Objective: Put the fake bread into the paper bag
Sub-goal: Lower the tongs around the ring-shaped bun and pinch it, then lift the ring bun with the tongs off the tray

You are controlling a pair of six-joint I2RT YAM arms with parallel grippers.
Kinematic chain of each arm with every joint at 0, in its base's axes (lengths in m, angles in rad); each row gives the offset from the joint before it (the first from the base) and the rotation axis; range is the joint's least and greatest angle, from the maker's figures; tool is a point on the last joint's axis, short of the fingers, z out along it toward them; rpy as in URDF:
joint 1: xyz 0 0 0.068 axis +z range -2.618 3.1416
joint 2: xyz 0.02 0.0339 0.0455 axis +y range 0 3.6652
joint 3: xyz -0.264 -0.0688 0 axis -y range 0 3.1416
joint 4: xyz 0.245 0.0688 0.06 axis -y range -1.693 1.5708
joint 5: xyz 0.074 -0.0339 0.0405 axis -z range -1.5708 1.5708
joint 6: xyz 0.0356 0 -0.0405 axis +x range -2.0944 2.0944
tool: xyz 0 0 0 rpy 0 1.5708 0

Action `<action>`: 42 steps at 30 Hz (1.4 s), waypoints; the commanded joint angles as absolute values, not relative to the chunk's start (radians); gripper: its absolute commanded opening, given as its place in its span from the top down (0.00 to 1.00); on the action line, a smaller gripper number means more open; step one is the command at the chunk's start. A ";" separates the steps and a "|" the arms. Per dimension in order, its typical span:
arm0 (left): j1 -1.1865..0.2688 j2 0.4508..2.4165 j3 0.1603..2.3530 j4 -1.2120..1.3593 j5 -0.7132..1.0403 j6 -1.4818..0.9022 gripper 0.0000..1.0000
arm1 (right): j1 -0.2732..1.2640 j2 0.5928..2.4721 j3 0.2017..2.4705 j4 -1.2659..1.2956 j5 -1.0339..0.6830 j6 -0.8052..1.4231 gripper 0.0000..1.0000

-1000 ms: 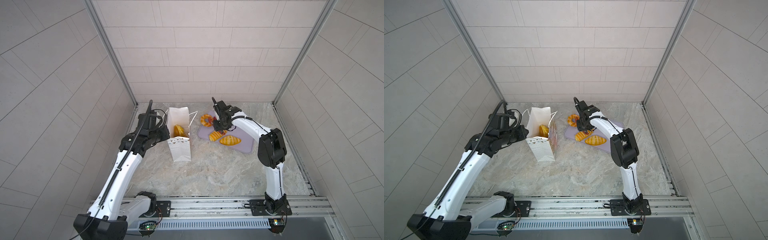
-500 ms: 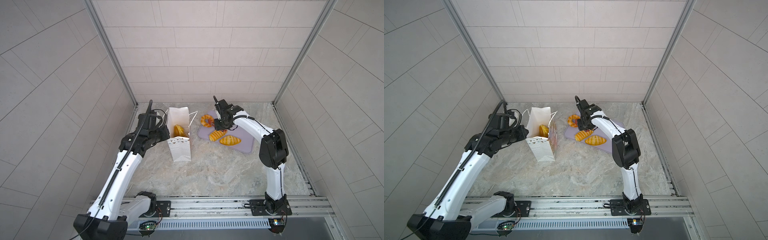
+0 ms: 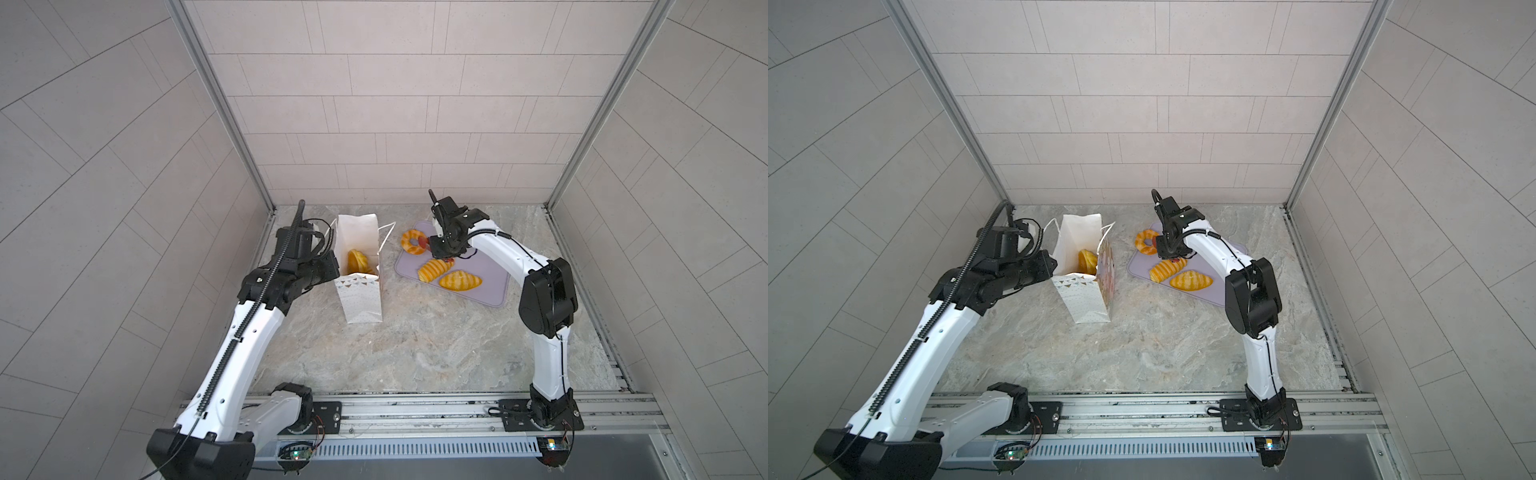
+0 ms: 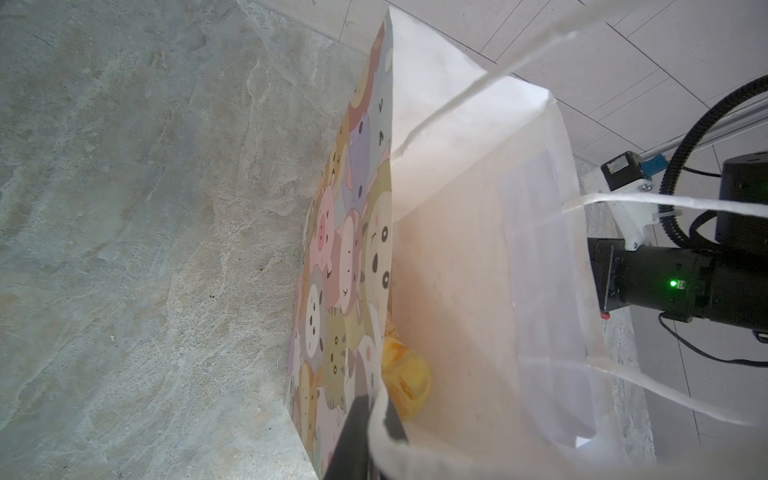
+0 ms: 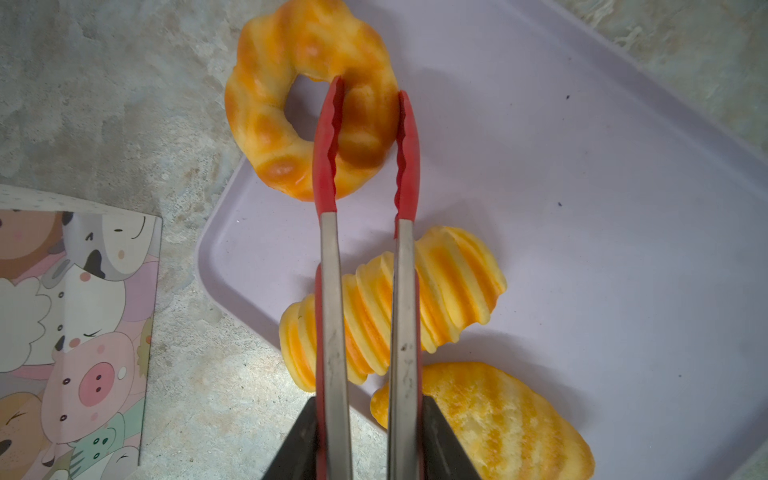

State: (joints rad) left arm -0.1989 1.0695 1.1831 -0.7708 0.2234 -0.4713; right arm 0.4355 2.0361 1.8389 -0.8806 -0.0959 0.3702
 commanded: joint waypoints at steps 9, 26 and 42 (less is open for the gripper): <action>-0.203 1.051 1.183 -0.778 0.221 -0.466 0.89 | 0.420 1.909 1.808 -0.874 -0.043 0.373 0.68; -0.202 1.043 1.196 -0.788 0.221 -0.469 0.84 | 0.400 1.696 1.706 -0.863 -0.011 0.365 0.68; -0.202 1.026 1.231 -0.810 0.210 -0.469 0.76 | 0.401 1.451 1.668 -0.823 -0.003 0.356 0.68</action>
